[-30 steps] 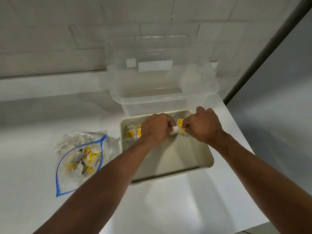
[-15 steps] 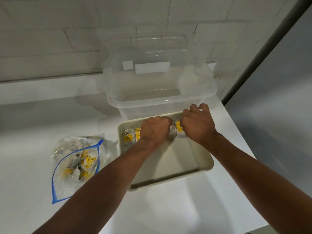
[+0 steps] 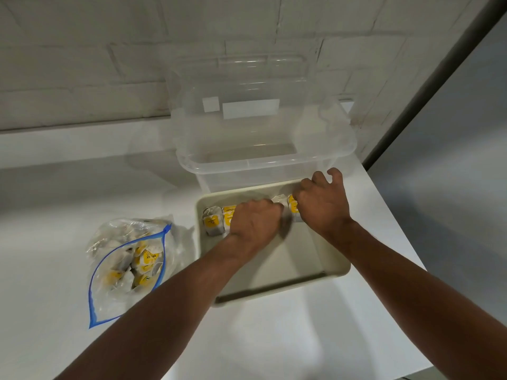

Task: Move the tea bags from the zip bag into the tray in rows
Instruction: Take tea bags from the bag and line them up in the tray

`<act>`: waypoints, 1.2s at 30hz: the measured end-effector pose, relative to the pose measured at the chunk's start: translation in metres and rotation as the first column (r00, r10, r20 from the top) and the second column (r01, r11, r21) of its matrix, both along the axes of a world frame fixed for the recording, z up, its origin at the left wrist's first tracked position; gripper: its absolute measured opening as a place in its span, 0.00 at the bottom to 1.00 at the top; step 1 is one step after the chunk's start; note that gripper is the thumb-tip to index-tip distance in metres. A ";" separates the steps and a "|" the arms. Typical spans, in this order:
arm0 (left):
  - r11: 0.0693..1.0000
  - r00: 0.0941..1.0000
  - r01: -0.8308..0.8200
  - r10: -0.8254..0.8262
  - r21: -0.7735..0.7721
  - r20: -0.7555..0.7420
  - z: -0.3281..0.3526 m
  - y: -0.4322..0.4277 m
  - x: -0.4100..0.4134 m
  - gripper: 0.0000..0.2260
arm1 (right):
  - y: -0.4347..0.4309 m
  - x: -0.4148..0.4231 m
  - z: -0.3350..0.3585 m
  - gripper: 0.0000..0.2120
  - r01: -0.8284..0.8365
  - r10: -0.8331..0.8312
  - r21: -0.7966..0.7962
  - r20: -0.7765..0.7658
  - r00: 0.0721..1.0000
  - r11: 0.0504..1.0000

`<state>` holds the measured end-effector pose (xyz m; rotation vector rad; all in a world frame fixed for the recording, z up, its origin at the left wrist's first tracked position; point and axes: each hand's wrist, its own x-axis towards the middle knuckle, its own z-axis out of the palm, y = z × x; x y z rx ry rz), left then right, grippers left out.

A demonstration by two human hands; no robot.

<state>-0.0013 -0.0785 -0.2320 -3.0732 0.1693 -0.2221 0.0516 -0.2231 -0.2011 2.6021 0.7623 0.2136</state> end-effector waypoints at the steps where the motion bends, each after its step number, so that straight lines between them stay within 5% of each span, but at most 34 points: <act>1: 1.000 1.000 0.002 -0.002 0.022 -0.019 -0.006 -0.001 -0.004 0.08 | 0.000 0.000 0.001 0.08 0.010 -0.010 0.004 -0.001 1.000 1.000; 6: 0.993 0.992 0.038 -0.051 0.111 0.116 -0.031 -0.001 -0.013 0.12 | 0.003 -0.002 0.005 0.17 0.058 -0.058 0.022 -0.018 0.998 0.998; 11: 0.997 0.999 0.039 -0.041 -0.068 -0.032 -0.009 -0.001 -0.013 0.15 | 0.000 -0.005 0.012 0.09 0.010 -0.010 0.063 -0.001 1.000 0.998; 15: 0.998 0.997 0.060 -0.061 -0.030 -0.040 -0.004 -0.006 -0.019 0.17 | 0.006 -0.030 0.029 0.04 0.050 -0.044 0.166 -0.037 0.998 0.985; 20: 0.996 0.996 0.073 -0.070 0.045 -0.062 -0.018 -0.012 -0.026 0.13 | 0.019 -0.059 0.017 0.13 0.197 -0.163 0.084 -0.303 0.939 0.977; 29: 0.991 0.989 0.013 0.007 0.133 -0.149 -0.004 -0.008 -0.029 0.15 | 0.022 -0.050 -0.004 0.16 0.214 -0.186 0.061 -0.299 0.936 0.975; 36: 0.999 0.986 0.013 -0.006 0.039 -0.165 0.000 -0.006 -0.030 0.18 | 0.024 -0.053 0.006 0.12 0.255 -0.211 0.092 -0.336 0.918 0.963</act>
